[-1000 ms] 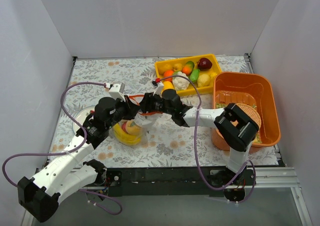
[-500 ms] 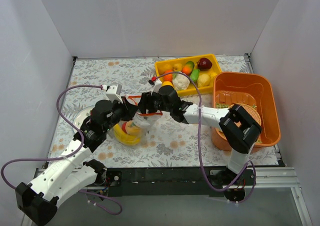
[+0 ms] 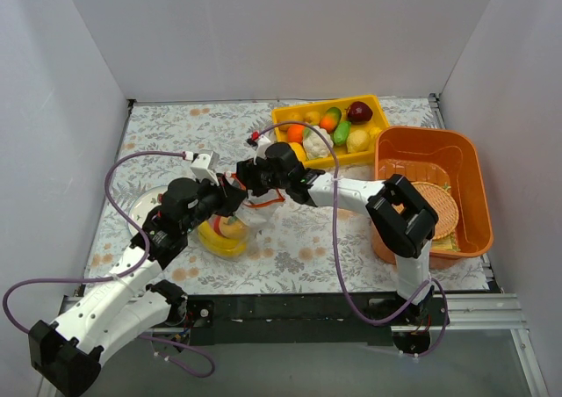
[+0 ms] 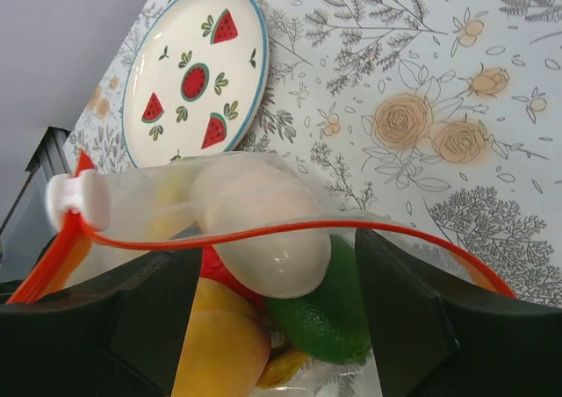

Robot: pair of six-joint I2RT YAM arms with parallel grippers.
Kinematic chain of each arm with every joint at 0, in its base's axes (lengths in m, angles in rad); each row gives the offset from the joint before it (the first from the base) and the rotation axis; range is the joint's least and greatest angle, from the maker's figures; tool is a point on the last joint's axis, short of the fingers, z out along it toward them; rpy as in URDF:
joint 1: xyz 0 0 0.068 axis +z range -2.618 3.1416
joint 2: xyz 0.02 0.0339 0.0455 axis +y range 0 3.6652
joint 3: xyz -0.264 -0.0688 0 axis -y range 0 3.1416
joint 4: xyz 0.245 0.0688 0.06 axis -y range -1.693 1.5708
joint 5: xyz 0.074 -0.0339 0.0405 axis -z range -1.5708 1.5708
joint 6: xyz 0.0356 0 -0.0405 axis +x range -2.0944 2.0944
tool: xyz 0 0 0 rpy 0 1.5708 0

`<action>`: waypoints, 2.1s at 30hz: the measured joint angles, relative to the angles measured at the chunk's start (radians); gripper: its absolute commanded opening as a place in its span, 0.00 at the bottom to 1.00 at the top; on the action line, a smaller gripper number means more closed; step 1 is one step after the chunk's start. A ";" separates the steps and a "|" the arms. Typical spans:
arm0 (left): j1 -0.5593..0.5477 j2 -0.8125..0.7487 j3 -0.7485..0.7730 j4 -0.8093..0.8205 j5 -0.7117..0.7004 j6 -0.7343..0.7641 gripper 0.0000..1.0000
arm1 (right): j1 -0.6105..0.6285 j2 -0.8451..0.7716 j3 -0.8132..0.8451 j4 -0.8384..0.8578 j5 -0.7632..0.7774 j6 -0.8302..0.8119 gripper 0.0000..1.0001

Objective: Open the zip-top bag and remove the fake food

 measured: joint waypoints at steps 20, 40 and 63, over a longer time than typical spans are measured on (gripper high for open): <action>0.000 0.023 -0.004 0.043 0.018 -0.050 0.00 | 0.004 0.050 -0.062 0.172 -0.037 0.168 0.50; 0.000 0.022 0.027 -0.053 -0.221 -0.122 0.00 | 0.006 -0.218 -0.158 0.053 0.076 0.114 0.24; 0.000 0.040 0.032 -0.087 -0.300 -0.137 0.00 | -0.007 -0.468 -0.048 -0.396 0.358 -0.055 0.24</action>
